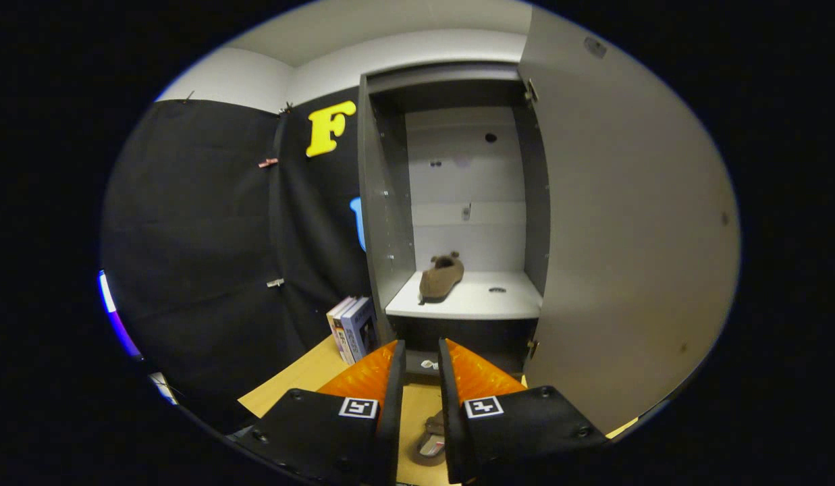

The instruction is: Open the shoe cabinet door, grab the shoes and put them into the shoe cabinet, then close the shoe cabinet door.

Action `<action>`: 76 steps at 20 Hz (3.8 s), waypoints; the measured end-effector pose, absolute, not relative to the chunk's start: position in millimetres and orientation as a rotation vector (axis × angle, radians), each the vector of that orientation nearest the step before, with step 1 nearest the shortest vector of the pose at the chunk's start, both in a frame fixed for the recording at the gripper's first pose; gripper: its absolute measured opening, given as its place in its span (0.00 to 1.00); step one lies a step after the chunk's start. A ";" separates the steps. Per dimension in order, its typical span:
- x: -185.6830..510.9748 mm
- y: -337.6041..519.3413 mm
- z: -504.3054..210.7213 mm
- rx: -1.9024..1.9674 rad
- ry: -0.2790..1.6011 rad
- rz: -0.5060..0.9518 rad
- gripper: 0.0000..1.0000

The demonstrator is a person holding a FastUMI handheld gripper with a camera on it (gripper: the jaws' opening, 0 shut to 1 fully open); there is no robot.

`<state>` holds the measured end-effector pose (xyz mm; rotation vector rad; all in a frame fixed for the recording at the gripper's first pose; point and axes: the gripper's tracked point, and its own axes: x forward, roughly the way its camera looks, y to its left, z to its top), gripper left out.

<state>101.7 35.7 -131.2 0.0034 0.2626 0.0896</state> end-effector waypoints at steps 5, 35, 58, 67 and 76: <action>132.7 39.8 -225.8 0.016 0.429 -0.024 0.33; 177.6 -7.0 -538.8 0.075 0.771 -0.193 0.32; 179.2 -0.2 -448.1 -0.011 0.697 -0.146 0.05; 178.4 13.8 -266.1 -0.047 0.544 -0.121 0.05; 230.2 13.1 -132.4 -0.029 0.393 -0.102 0.05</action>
